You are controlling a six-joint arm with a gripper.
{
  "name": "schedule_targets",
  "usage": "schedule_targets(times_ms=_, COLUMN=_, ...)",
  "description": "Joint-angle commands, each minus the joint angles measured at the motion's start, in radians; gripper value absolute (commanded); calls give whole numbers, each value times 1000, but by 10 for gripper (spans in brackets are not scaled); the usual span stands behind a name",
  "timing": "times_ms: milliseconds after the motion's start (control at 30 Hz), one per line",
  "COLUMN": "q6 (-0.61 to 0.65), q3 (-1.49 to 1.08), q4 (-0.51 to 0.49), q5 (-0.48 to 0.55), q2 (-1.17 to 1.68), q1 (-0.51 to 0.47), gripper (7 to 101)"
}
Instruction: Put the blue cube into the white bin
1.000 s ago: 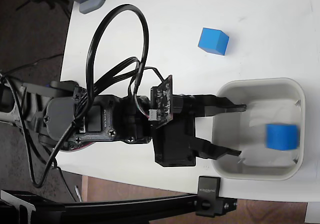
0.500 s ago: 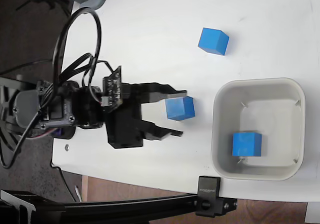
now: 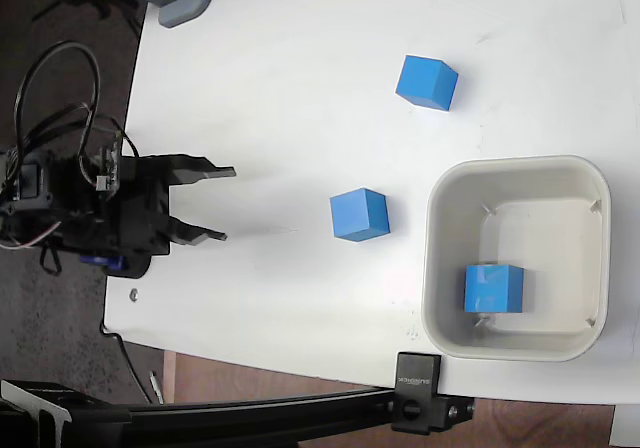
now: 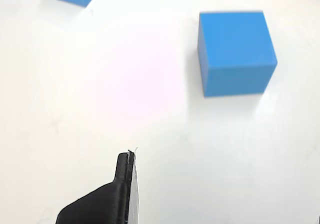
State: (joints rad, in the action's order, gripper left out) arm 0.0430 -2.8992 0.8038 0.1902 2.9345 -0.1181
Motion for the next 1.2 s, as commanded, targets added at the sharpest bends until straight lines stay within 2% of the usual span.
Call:
schedule_targets(times_ms=33, q6=-31, q3=-26, q4=-20, q5=-84, q2=106, q1=60, gripper=987)
schedule_targets(times_ms=100, q6=-55, q3=-43, q4=-26, q5=-156, q2=118, q1=115, gripper=978)
schedule_targets(times_ms=233, q6=-61, q3=-64, q4=-21, q5=-183, q2=120, q1=137, gripper=981)
schedule_targets(times_ms=367, q6=-95, q3=-92, q4=-31, q5=-270, q2=120, q1=181, gripper=981)
schedule_targets(times_ms=1200, q6=-107, q3=-95, q4=-32, q5=-293, q2=120, q1=193, gripper=997)
